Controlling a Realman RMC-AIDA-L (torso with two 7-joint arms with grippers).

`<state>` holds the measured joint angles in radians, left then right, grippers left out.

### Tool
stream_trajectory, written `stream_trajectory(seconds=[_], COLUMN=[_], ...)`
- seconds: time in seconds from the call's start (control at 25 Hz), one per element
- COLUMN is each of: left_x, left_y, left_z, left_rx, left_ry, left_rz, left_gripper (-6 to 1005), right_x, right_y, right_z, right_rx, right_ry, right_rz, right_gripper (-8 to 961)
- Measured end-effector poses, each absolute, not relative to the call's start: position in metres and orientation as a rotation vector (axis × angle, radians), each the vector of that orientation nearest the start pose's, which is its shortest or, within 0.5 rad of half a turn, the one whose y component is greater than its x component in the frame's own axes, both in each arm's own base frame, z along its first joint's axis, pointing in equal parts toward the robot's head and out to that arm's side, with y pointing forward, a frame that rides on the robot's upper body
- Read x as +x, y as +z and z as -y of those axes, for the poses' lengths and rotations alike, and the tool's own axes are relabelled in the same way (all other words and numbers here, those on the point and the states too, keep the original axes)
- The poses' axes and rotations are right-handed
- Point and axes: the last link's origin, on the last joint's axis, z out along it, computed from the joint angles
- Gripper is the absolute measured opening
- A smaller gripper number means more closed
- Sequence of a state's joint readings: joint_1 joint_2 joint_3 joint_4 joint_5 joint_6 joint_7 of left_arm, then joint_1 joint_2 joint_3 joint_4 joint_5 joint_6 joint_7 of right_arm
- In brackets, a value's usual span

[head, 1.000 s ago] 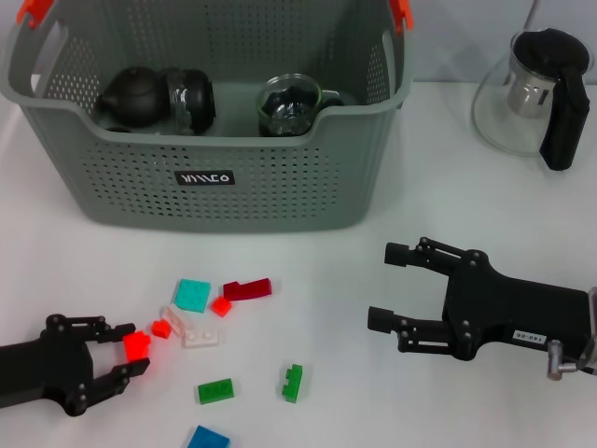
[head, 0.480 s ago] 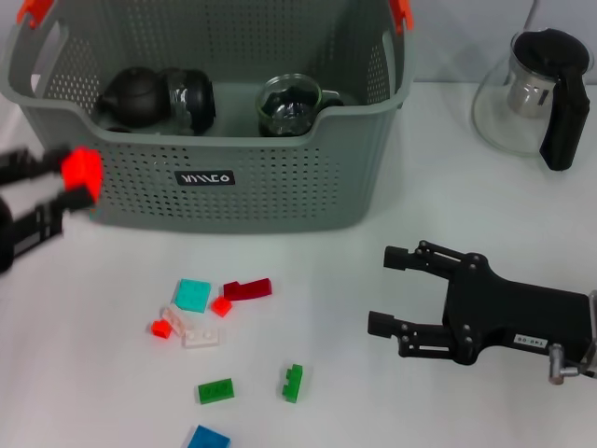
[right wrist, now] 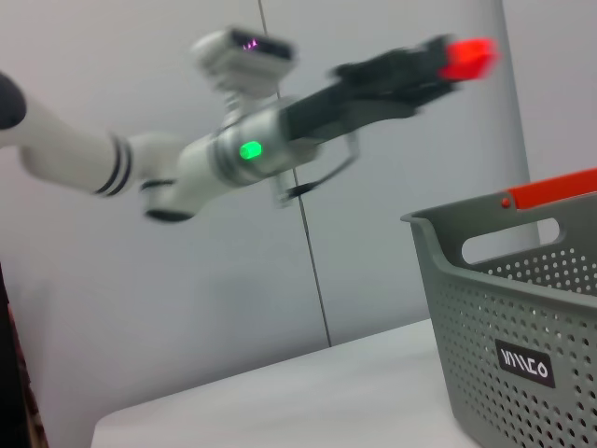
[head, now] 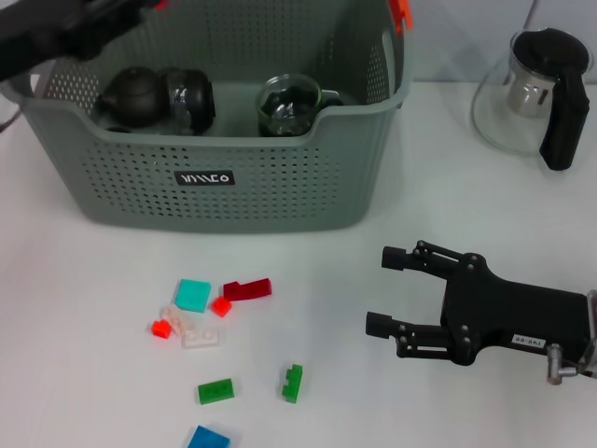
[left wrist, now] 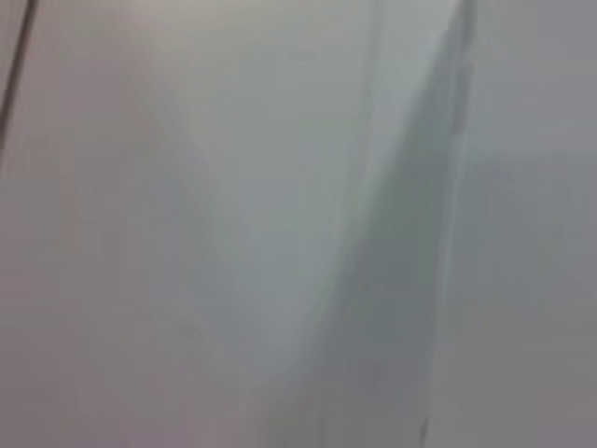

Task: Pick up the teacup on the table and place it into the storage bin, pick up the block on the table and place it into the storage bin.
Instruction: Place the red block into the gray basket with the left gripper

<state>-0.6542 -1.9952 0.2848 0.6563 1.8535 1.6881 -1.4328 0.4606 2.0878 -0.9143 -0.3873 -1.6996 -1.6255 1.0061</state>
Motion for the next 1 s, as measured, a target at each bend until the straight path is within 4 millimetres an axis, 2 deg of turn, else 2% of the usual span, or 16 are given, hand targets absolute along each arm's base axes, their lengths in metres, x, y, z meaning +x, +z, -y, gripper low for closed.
stream_trajectory(seconds=[0.12, 0.28, 0.48, 0.64, 0.84, 1.0], left_x=[-0.215, -0.197, -0.174, -0.162, -0.162, -0.157], left_y=[0.092, 0.08, 0.068, 0.053, 0.035, 0.032], left_z=[-0.404, -0.43, -0.447, -0.457, -0.469, -0.468], left_rx=[-2.397, -2.442, -2.481, -2.452, -2.325, -2.298], left_ry=[-1.003, -0.745, -0.334, -0.114, 0.052, 0.056], left_rz=[0.576, 0.686, 0.671, 0.614, 0.632, 0.604], left_gripper=[455, 460, 467, 473, 480, 486], right_x=[0.258, 0.258, 0.255, 0.254, 0.253, 0.254], right_y=[-0.049, -0.049, -0.049, -0.049, -0.049, -0.048], right_z=[-0.277, -0.277, -0.279, -0.28, -0.281, -0.28], right_rx=[-2.762, -2.761, -2.764, -2.765, -2.764, -2.76], right_ry=[1.013, 1.013, 1.016, 1.019, 1.023, 1.022], right_rz=[-0.424, -0.425, -0.414, -0.406, -0.403, -0.405], right_gripper=[909, 909, 910, 910, 910, 910])
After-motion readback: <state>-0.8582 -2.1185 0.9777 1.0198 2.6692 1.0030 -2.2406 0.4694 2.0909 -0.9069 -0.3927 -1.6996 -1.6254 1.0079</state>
